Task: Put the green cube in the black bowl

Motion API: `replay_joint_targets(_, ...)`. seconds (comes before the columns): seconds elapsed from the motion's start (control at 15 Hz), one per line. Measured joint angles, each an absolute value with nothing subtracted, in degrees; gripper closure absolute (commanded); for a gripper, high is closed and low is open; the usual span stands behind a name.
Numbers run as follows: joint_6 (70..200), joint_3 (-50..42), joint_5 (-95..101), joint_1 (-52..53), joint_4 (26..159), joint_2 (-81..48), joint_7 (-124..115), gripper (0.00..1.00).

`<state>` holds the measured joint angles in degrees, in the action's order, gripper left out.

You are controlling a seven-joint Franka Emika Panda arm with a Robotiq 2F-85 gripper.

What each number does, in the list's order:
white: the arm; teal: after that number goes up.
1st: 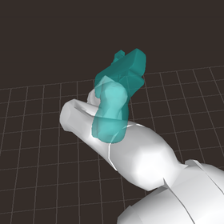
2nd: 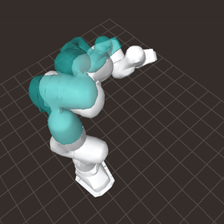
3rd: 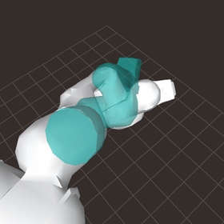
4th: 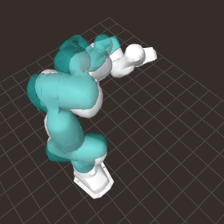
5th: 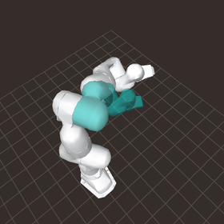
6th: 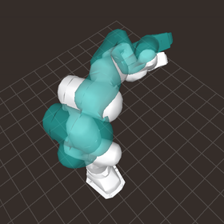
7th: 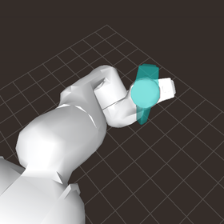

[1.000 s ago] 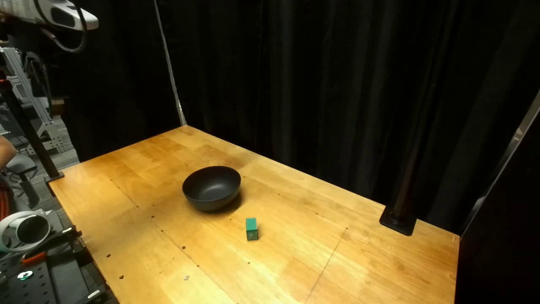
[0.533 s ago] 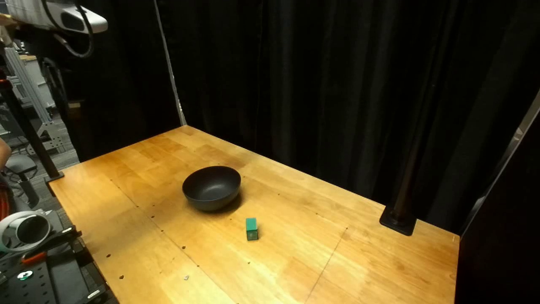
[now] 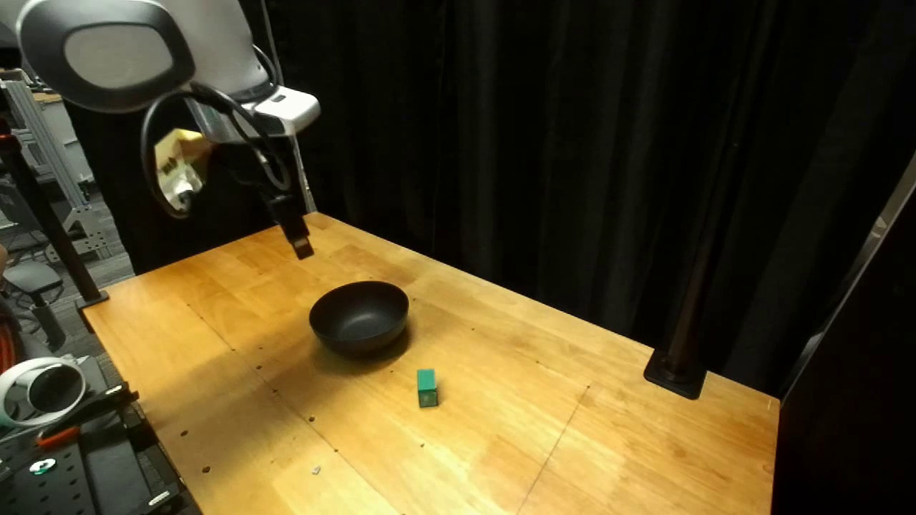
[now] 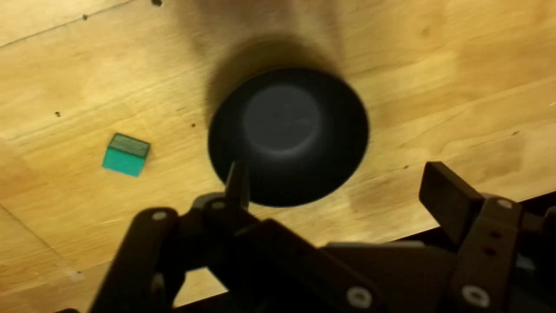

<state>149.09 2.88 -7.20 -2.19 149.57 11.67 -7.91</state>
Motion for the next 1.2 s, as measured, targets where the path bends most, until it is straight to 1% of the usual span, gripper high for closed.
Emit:
replay_joint_targets(0.27,158.97,0.25,6.11,-7.62,145.39,-1.45,-21.04,0.00)
replay_joint_targets(0.53,162.09,-7.49,16.32,-6.42,139.49,-11.30,-32.96,0.00)
replay_joint_targets(0.8,162.54,-13.29,16.14,-2.30,134.84,-18.41,-37.66,0.00)
replay_joint_targets(1.2,162.90,-15.86,10.02,0.73,130.90,-26.44,-38.44,0.00)
